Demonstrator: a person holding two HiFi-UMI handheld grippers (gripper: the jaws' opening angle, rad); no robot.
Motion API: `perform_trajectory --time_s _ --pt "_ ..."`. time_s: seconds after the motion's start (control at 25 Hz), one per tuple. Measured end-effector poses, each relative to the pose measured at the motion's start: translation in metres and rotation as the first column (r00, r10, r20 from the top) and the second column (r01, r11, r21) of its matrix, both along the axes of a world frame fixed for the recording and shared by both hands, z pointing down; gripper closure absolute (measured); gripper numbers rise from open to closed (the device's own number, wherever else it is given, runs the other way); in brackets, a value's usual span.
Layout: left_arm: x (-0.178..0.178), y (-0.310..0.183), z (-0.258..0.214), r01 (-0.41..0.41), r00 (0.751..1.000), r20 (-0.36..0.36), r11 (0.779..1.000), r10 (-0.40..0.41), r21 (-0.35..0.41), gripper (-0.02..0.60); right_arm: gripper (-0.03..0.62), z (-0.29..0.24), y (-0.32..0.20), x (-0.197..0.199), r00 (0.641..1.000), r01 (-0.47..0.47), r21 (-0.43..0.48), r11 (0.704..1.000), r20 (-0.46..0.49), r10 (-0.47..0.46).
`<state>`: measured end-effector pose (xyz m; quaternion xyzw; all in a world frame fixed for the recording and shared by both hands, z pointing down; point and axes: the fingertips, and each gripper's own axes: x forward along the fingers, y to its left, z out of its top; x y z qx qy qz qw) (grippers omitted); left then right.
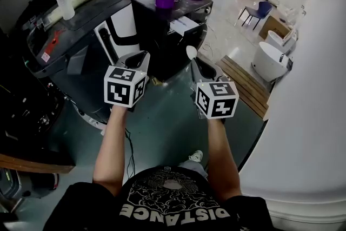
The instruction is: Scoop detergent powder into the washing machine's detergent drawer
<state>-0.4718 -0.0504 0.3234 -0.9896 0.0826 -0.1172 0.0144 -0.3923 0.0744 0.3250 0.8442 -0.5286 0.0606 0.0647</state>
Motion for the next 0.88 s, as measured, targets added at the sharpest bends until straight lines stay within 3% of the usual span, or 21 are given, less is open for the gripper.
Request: perform_trajectory --time_s 0.36,0.88 --pt "0.039 -0.012 0.013 0.021 0.999 0.032 1.0 -0.021 0.003 0.581 0.562 0.012 -0.013 0.041 0.997 0.036 0.044 0.998 0.063 -0.038" --pt "0.178 -0.009 0.023 0.074 0.995 0.065 0.997 -0.072 -0.03 0.581 0.56 0.02 -0.019 0.178 0.988 0.124 0.021 0.992 0.09 -0.126"
